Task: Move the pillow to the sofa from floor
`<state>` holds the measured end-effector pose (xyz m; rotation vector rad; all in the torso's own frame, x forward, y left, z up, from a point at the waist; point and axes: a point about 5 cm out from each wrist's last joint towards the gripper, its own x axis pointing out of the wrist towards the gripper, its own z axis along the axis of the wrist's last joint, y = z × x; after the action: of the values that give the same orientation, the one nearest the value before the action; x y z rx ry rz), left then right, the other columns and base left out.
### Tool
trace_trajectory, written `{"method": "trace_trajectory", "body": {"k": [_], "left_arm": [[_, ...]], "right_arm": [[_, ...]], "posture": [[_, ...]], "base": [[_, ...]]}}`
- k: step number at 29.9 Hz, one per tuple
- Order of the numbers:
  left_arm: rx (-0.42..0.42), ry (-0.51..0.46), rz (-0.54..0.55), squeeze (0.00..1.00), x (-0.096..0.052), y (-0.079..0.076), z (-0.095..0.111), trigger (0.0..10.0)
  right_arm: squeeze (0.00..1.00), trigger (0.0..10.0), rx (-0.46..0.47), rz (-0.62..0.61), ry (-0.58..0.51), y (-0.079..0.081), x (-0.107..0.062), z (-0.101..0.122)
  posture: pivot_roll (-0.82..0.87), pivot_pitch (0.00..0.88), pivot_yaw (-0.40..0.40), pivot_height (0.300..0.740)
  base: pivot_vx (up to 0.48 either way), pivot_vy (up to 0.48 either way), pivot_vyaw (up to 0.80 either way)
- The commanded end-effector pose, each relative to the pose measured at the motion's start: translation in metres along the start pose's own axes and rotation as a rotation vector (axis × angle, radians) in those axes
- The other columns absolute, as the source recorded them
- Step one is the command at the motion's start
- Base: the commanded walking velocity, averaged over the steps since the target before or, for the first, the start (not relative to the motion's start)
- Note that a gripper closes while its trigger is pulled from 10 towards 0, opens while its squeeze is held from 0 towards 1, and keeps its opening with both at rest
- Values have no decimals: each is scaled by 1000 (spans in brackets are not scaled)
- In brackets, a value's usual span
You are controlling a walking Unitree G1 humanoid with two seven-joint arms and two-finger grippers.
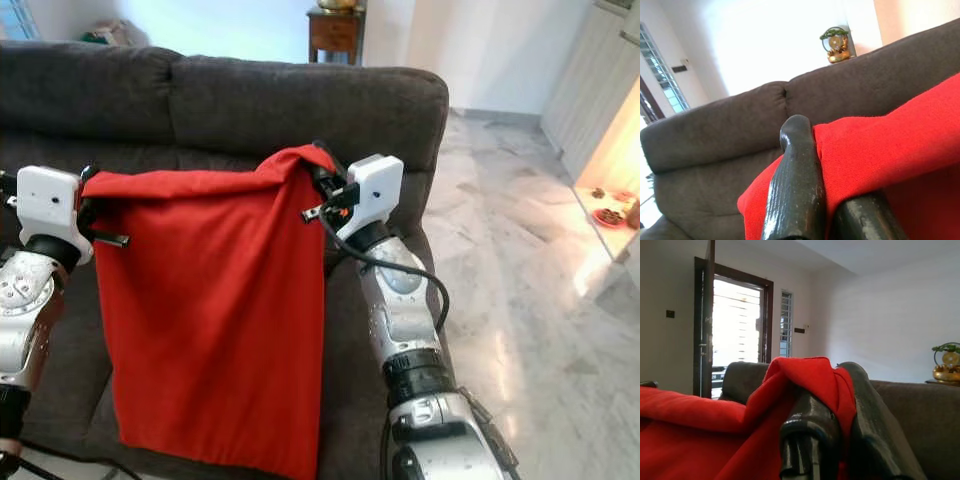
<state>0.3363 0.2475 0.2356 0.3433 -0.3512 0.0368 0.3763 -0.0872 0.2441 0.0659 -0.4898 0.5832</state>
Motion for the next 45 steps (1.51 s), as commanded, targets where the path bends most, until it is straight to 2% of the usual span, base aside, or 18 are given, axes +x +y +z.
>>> {"method": "trace_trajectory", "body": {"k": [1, 5, 11, 13, 17, 21, 28, 29, 30, 34, 38, 39, 40, 42, 43, 44, 45], "left_arm": [[19, -45, 5, 0, 6, 4, 10, 10000], [36, -44, -9, 0, 10, 0, 9, 10000], [33, 19, -29, 0, 6, -8, -8, 10000], [35, 84, -52, 0, 0, -16, -23, 10000], [26, 121, -73, 0, -6, -23, -34, 10000], [43, 175, -108, 0, -12, -32, -48, 10000], [32, 228, -196, 0, -20, -49, -61, 10000], [32, 228, -196, 0, -20, -49, -61, 10000], [45, 247, -204, 75, -22, -51, -65, 10000], [58, 271, -229, 59, -27, -57, -73, 10000], [57, 277, -230, 82, -29, -58, -75, 10000], [52, 280, -227, 251, -29, -57, -76, 10000], [56, 280, -223, 804, -29, -56, -76, 10000], [57, 280, -221, 812, -29, -55, -76, 10000], [60, 279, -216, 1000, -28, -54, -76, 10000], [61, 279, -213, 1000, -28, -54, -76, 10000], [60, 280, -212, 1000, -28, -53, -76, 10000]], "right_arm": [[0, 10000, -38, -29, -117, -8, 11, 26], [0, 10000, -43, -51, -108, -12, 11, 24], [0, 10000, -35, -127, -9, -20, -2, -2], [0, 10000, -51, -174, 89, -23, -14, -22], [0, 10000, -60, -212, 171, -27, -27, -37], [0, 10000, -46, -311, 245, -35, -46, -55], [0, 10000, -51, -377, 322, -39, -67, -70], [0, 10000, -51, -377, 322, -39, -67, -70], [0, 10000, -46, -393, 331, -40, -72, -73], [0, 10000, -55, -433, 364, -42, -86, -81], [0, 10000, -51, -455, 377, -44, -92, -83], [0, 10000, -54, -458, 381, -45, -94, -83], [0, 10000, -49, -460, 380, -45, -94, -84], [0, 10000, -46, -460, 379, -45, -94, -84], [78, 10000, -52, -453, 385, -44, -94, -85], [78, 10000, -55, -450, 387, -43, -95, -85], [1000, 10000, -59, -445, 391, -42, -95, -86]], "posture": [[140, 27, 15, 740], [138, 31, 15, 740], [141, 40, 11, 740], [141, 44, 12, 740], [139, 48, 11, 740], [136, 50, 12, 740], [135, 50, 14, 740], [135, 50, 14, 740], [132, 51, 15, 740], [127, 51, 19, 740], [123, 50, 20, 740], [124, 49, 21, 740], [125, 49, 21, 740], [125, 49, 21, 740], [128, 46, 20, 740], [128, 46, 20, 740], [129, 47, 20, 740]], "base": [[0, 0, 0], [0, 0, 0], [0, 0, 0], [0, 0, 0], [0, 0, 0], [0, 0, 0], [0, 0, 0], [0, 0, 0], [0, 0, 0], [0, 0, 0], [0, 0, 0], [0, 0, 0], [0, 0, 0], [0, 0, 0], [0, 0, 0], [0, 0, 0], [0, 0, 0]]}}
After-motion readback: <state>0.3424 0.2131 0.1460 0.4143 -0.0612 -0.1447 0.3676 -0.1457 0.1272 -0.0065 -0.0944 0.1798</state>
